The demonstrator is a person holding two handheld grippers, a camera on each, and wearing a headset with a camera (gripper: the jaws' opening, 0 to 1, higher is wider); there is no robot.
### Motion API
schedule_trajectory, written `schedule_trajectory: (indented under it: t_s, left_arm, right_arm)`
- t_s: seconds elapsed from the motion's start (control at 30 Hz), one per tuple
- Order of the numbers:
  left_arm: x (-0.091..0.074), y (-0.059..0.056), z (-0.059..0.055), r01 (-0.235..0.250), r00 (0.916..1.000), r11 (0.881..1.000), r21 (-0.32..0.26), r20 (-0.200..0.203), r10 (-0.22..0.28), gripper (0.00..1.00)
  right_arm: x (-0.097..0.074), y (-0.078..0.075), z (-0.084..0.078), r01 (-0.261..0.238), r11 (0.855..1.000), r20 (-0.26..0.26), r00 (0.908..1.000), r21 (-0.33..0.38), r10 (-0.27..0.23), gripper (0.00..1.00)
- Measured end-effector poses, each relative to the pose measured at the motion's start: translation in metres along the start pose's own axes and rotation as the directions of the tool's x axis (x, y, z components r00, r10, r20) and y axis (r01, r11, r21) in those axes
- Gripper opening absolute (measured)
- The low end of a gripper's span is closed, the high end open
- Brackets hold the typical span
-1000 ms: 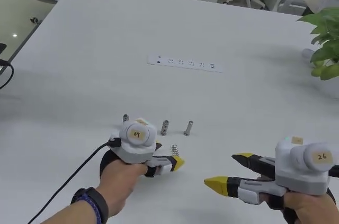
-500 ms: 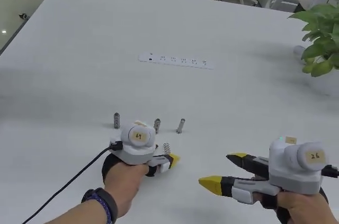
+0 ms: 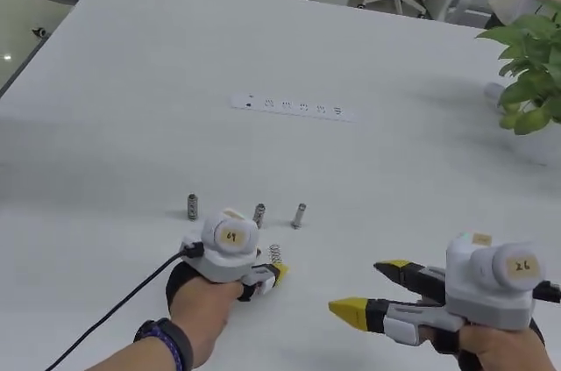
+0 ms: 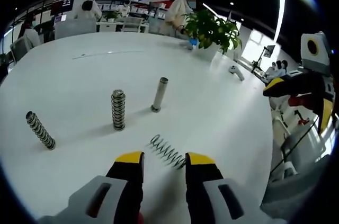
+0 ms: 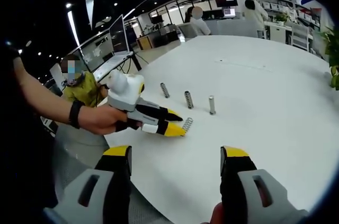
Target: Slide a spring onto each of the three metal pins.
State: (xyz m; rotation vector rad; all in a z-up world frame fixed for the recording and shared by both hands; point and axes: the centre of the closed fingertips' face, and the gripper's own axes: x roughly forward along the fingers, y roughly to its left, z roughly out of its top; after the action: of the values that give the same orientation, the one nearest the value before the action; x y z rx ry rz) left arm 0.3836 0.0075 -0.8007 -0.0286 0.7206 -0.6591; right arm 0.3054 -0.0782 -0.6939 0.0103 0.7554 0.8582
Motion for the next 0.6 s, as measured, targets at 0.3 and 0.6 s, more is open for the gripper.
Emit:
schedule_trajectory:
  t_s: [0.3,0.6]
  left_arm:
    - [-0.0046,0.0039,-0.0053,-0.017,0.9995,0.998,0.06,-0.025,0.019,0.12]
    - [-0.0042,0.0107,-0.0068,-0.017,0.9989,0.992,0.122,-0.042,0.022,0.03]
  right_arm:
    - [-0.0016,0.0007,-0.0001,0.0,1.0,-0.001,1.0,-0.005,0.0,0.66]
    - [-0.002,-0.0002,0.003,0.001,1.0,0.005,1.0,-0.011,-0.001,0.65]
